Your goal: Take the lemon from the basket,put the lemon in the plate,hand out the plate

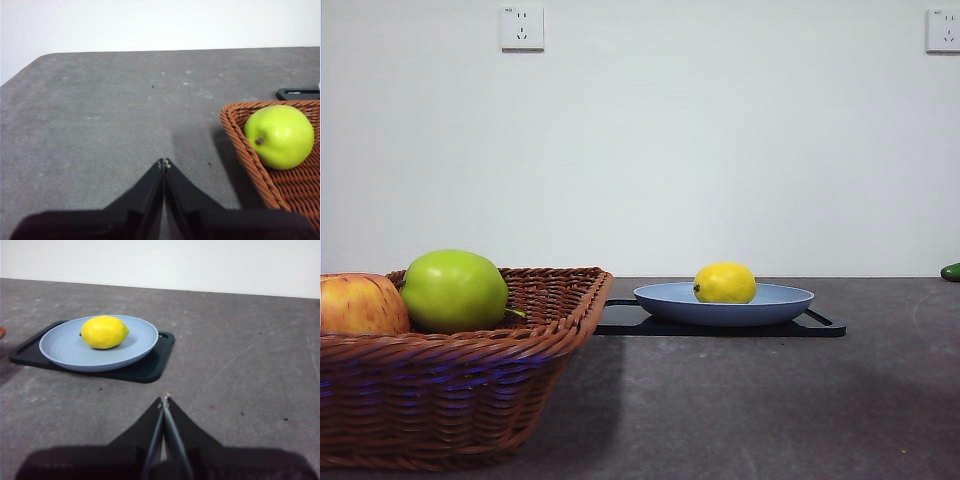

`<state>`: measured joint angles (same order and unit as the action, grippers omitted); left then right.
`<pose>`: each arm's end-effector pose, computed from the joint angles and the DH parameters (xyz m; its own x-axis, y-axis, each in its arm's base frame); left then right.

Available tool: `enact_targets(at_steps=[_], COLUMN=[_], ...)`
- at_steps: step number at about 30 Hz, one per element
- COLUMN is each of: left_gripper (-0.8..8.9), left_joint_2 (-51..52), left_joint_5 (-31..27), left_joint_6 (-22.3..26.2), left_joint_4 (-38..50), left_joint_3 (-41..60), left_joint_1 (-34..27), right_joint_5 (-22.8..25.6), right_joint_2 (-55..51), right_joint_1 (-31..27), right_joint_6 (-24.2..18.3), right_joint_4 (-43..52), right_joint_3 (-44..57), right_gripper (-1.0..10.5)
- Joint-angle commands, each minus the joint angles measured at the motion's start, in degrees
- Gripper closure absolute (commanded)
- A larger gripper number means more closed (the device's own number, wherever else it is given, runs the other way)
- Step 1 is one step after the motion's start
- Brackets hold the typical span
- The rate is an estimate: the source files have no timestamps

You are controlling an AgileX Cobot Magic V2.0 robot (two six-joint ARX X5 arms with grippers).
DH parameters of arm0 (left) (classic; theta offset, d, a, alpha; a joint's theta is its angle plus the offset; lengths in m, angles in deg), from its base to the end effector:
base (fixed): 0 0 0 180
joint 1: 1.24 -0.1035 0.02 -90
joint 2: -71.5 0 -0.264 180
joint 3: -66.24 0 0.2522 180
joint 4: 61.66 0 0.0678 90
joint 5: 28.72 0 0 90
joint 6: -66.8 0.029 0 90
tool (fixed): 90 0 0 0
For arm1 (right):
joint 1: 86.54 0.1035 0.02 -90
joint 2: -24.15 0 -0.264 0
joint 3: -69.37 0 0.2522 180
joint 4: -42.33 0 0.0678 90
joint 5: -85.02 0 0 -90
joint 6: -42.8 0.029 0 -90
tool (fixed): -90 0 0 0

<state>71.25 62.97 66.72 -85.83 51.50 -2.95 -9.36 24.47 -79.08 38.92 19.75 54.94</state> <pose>0.0956 0.0020 0.1515 0.9858 -0.0001 -0.1681 -0.0010 1.0000 -0.0063 0.0952 0.0147 0.1522 0.9679 0.2038 -0.1469 -0.2138 0.9753 -0.0557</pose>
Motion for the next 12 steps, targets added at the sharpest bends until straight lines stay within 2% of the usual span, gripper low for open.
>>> enact_targets(at_steps=[1,8,12], left_gripper=[8.05,8.05,8.05], left_joint_2=[0.2,0.2,0.2], left_joint_5=[0.0,0.0,0.0], left_joint_6=[-0.3,-0.3,-0.3], left_joint_4=[0.3,0.3,0.3], left_joint_3=[0.7,0.7,0.7], left_joint_1=[-0.2,-0.2,-0.2], right_joint_5=[0.0,0.0,0.0], right_joint_2=[-0.4,-0.4,-0.4], right_joint_1=[0.0,0.0,0.0], right_joint_6=[0.0,2.0,5.6], right_joint_4=[-0.4,-1.4,-1.1], right_joint_3=[0.2,0.2,0.2], right_gripper=[9.4,9.4,9.4])
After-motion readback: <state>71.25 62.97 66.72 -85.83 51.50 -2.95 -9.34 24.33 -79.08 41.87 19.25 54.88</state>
